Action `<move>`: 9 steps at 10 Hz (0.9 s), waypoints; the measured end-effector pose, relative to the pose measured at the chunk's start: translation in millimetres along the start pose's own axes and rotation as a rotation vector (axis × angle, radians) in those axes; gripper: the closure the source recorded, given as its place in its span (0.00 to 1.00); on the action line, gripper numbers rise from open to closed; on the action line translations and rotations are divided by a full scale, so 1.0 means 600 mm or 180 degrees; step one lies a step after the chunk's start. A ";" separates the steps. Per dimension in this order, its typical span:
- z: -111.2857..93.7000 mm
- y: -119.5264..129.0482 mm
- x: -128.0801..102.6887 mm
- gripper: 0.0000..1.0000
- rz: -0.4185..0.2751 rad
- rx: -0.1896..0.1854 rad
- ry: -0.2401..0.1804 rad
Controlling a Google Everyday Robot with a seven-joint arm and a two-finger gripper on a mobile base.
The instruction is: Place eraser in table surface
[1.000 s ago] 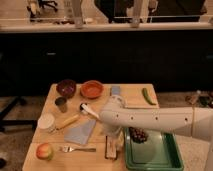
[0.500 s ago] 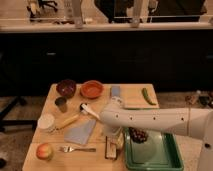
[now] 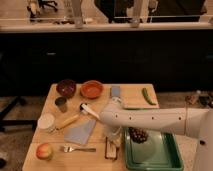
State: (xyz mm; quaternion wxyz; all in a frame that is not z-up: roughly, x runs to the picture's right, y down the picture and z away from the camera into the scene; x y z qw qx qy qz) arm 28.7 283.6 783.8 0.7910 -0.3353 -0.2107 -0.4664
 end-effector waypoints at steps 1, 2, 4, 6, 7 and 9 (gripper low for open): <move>-0.001 0.001 0.001 0.62 0.0010 -0.0011 0.0011; -0.003 0.000 -0.001 0.70 0.0007 -0.0013 0.0024; -0.012 -0.002 -0.004 0.92 0.0000 -0.0015 0.0075; -0.022 -0.003 -0.009 1.00 -0.0009 -0.0045 0.0129; -0.033 -0.009 -0.013 1.00 -0.0027 -0.0051 0.0169; -0.051 -0.016 -0.018 1.00 -0.0055 -0.0053 0.0222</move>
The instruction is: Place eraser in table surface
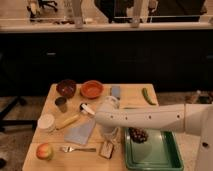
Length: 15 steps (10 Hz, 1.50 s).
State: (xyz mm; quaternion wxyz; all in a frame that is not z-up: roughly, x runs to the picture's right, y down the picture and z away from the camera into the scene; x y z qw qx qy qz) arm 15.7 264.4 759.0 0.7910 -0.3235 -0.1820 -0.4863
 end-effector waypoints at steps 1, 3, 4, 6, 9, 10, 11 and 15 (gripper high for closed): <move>-0.010 -0.004 -0.001 1.00 -0.0014 -0.0002 0.0029; -0.031 -0.022 -0.004 1.00 -0.0060 0.0000 0.0081; -0.042 -0.032 -0.002 1.00 -0.0070 0.0010 0.0101; -0.068 -0.062 0.009 1.00 -0.0027 0.0046 0.0150; -0.102 -0.101 0.030 1.00 0.0091 0.0107 0.0204; -0.110 -0.108 0.036 1.00 0.0140 0.0134 0.0205; -0.120 -0.116 0.049 1.00 0.0209 0.0168 0.0206; -0.132 -0.116 0.073 1.00 0.0327 0.0201 0.0219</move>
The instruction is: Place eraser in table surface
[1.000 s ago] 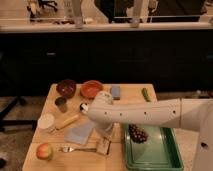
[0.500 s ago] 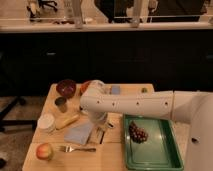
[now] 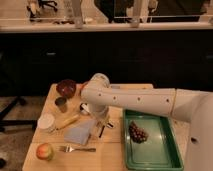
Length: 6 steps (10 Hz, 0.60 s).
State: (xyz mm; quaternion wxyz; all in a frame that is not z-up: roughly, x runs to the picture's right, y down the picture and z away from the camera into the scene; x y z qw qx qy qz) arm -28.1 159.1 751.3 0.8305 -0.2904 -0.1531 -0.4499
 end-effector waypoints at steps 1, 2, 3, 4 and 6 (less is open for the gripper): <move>0.000 -0.001 -0.001 1.00 -0.0005 0.0001 -0.0001; 0.000 -0.002 -0.002 1.00 -0.0010 0.0001 -0.0001; 0.000 -0.002 -0.002 1.00 -0.0009 0.0000 -0.0001; 0.001 -0.001 -0.001 1.00 -0.0005 -0.0002 0.0000; 0.002 0.001 0.012 1.00 0.0093 0.0004 -0.0004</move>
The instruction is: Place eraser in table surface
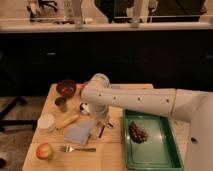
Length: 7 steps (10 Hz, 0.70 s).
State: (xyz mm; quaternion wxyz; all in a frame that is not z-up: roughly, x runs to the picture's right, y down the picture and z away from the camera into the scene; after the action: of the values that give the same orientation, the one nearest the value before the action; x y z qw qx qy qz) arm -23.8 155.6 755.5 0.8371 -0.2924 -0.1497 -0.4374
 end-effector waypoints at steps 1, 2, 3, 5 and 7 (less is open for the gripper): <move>0.001 -0.002 0.014 1.00 0.0056 0.0013 -0.0002; 0.003 -0.009 0.036 1.00 0.0100 0.0010 0.0001; 0.006 -0.018 0.057 1.00 0.0153 0.0020 -0.0022; 0.010 -0.019 0.082 1.00 0.0264 0.0040 -0.0067; 0.014 -0.018 0.109 1.00 0.0391 0.0057 -0.0084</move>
State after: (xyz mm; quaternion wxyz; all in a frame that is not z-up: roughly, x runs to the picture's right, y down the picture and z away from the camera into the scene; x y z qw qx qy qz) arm 4.9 113.7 799.4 0.8629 -0.2992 -0.1465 -0.3799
